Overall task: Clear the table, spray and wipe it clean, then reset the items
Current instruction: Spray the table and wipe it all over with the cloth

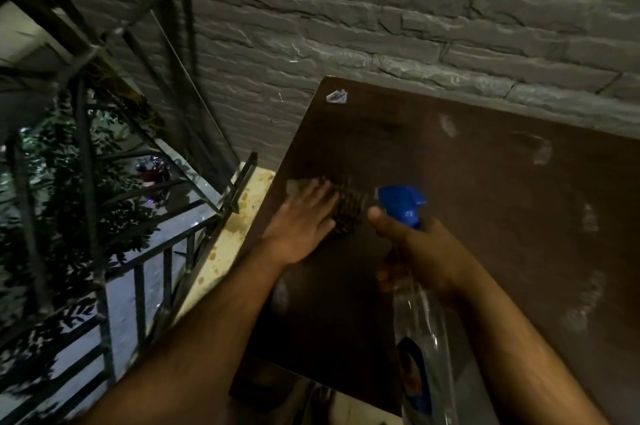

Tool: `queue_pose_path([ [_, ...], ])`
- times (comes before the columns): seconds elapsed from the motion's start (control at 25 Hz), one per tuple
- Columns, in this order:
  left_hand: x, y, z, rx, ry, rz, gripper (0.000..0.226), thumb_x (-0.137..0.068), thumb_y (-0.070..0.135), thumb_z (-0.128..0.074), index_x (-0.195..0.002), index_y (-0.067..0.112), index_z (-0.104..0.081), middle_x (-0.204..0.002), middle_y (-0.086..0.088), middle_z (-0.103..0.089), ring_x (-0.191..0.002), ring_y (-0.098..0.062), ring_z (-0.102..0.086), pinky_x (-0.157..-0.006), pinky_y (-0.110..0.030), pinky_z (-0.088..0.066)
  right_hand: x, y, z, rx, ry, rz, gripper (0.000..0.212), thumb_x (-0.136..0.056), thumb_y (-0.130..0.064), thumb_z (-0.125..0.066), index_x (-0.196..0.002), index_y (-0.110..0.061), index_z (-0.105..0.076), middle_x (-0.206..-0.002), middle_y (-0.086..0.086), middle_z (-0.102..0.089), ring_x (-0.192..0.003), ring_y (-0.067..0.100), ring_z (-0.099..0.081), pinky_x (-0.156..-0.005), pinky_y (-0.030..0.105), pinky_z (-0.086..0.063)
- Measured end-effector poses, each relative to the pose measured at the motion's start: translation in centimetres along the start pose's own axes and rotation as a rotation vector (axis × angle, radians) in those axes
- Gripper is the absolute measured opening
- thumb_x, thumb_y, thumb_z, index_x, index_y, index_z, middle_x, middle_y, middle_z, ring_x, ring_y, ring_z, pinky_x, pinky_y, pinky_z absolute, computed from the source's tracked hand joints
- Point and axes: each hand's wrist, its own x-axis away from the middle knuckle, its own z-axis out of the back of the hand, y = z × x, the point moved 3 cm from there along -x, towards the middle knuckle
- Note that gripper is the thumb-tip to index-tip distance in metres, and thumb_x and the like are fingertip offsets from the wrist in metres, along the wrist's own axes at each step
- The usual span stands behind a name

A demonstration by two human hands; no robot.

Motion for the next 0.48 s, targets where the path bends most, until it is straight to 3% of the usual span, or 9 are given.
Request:
queue_pose_path([
  [0.08,-0.1,-1.6,0.4,0.018,0.008,0.309,0.059,-0.101,0.045,-0.023,-0.154,0.021,-0.011,-0.163,-0.006,-0.001,-0.149,-0.025,0.008,-0.120,-0.049,-0.006,0.5,0.6,0.1,-0.038,0.001,-0.011,0.037,-0.081,-0.046,-0.063,-0.101,-0.016,-0.056,-0.064,0.014,-0.065,-0.055,0.026,-0.066,-0.052,0.033,-0.057],
  [0.12,-0.2,-0.5,0.2,0.040,0.023,0.289,0.059,-0.101,0.045,-0.025,-0.153,0.021,-0.013,-0.163,-0.006,-0.002,-0.149,-0.026,0.006,-0.120,-0.049,-0.008,0.9,0.8,0.2,-0.025,0.009,-0.002,0.037,-0.080,-0.047,-0.064,-0.099,-0.016,-0.056,-0.064,0.015,-0.065,-0.056,0.028,-0.066,-0.055,0.035,-0.058],
  [0.24,1.6,3.1,-0.7,0.055,0.038,-0.117,0.057,-0.101,0.044,-0.032,-0.152,0.021,-0.021,-0.161,-0.002,-0.007,-0.149,-0.022,0.000,-0.121,-0.042,-0.003,2.6,1.1,0.4,0.038,-0.012,0.056,0.043,-0.075,-0.049,-0.063,-0.096,-0.012,-0.060,-0.064,0.018,-0.067,-0.056,0.030,-0.066,-0.057,0.035,-0.057],
  [0.28,1.4,1.3,-0.7,0.051,0.039,-0.068,0.057,-0.101,0.043,-0.034,-0.152,0.020,-0.023,-0.161,-0.003,-0.008,-0.149,-0.023,-0.003,-0.121,-0.042,-0.002,3.3,1.2,0.4,0.035,-0.030,0.059,0.049,-0.072,-0.051,-0.062,-0.098,-0.009,-0.060,-0.066,0.020,-0.067,-0.057,0.031,-0.065,-0.055,0.034,-0.056],
  [0.36,0.7,-2.3,0.0,0.068,0.087,0.350,0.059,-0.101,0.044,-0.030,-0.152,0.017,-0.020,-0.162,-0.009,-0.009,-0.149,-0.030,-0.005,-0.120,-0.050,-0.007,4.7,1.6,0.9,0.026,-0.062,0.051,0.062,-0.061,-0.055,-0.060,-0.103,-0.009,-0.059,-0.070,0.023,-0.066,-0.058,0.031,-0.064,-0.055,0.033,-0.055],
  [0.4,0.9,-1.8,0.0,0.083,0.057,0.463,0.060,-0.101,0.045,-0.028,-0.153,0.017,-0.017,-0.162,-0.010,-0.008,-0.149,-0.031,-0.002,-0.119,-0.051,-0.009,5.0,2.0,1.2,0.034,-0.067,0.050,0.066,-0.058,-0.056,-0.060,-0.103,-0.009,-0.058,-0.071,0.023,-0.067,-0.058,0.032,-0.064,-0.055,0.034,-0.056],
  [0.44,1.1,0.0,0.0,0.069,0.051,0.403,0.061,-0.101,0.046,-0.028,-0.153,0.019,-0.016,-0.162,-0.009,-0.006,-0.149,-0.030,0.000,-0.120,-0.051,-0.008,5.3,2.3,1.4,0.049,-0.069,0.057,0.068,-0.057,-0.057,-0.061,-0.102,-0.006,-0.059,-0.072,0.025,-0.068,-0.058,0.035,-0.065,-0.057,0.037,-0.056],
  [0.48,1.8,3.1,-0.4,0.054,0.053,0.206,0.060,-0.101,0.047,-0.030,-0.153,0.020,-0.017,-0.162,-0.006,-0.006,-0.149,-0.026,0.002,-0.120,-0.049,-0.007,5.5,2.6,1.5,0.066,-0.069,0.068,0.069,-0.058,-0.058,-0.061,-0.100,-0.003,-0.059,-0.073,0.028,-0.069,-0.061,0.039,-0.066,-0.061,0.041,-0.057],
])
